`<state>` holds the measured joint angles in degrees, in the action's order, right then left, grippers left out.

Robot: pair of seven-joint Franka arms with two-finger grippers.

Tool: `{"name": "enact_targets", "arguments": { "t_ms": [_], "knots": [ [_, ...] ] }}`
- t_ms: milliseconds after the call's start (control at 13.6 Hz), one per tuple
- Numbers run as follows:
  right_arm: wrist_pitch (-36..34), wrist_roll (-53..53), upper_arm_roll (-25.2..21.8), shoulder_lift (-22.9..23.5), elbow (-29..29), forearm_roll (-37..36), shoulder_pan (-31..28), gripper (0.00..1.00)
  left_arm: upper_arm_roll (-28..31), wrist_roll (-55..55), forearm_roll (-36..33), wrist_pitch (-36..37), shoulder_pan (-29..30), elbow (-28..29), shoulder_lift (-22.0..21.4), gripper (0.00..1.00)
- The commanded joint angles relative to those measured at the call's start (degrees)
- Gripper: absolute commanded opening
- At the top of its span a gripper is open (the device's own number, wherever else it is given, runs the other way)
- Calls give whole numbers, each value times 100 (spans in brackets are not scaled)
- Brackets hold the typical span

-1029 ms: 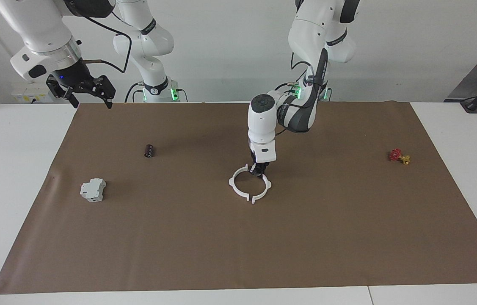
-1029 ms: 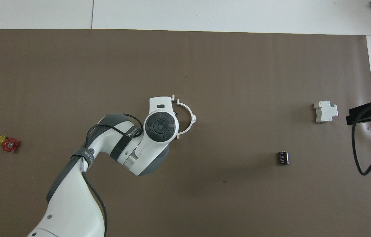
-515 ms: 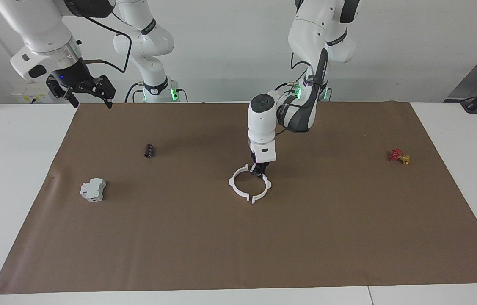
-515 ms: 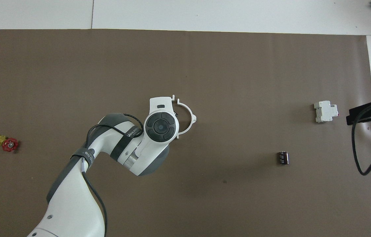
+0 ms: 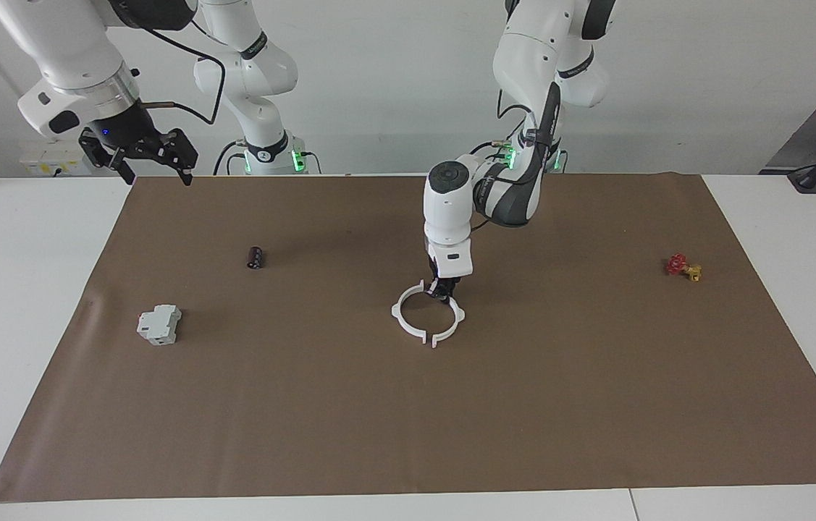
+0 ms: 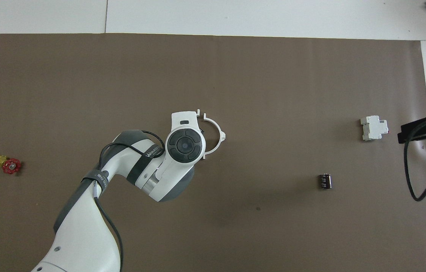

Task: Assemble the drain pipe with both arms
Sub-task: 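Press the held clamp half onto the placed half with the left gripper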

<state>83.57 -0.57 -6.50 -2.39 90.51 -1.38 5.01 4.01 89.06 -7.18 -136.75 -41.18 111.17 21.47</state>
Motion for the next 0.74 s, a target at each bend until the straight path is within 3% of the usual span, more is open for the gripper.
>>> {"name": "enact_targets", "arguments": {
  "t_ms": [0,662],
  "knots": [
    [54,-5,-1,19,-16,68,-27,100,65,165,-117,87,-110,37,-56,0],
    [63,-5,-1,19,-16,68,-35,100,65,165,-117,95,-189,28,-56,0]
  ]
}}
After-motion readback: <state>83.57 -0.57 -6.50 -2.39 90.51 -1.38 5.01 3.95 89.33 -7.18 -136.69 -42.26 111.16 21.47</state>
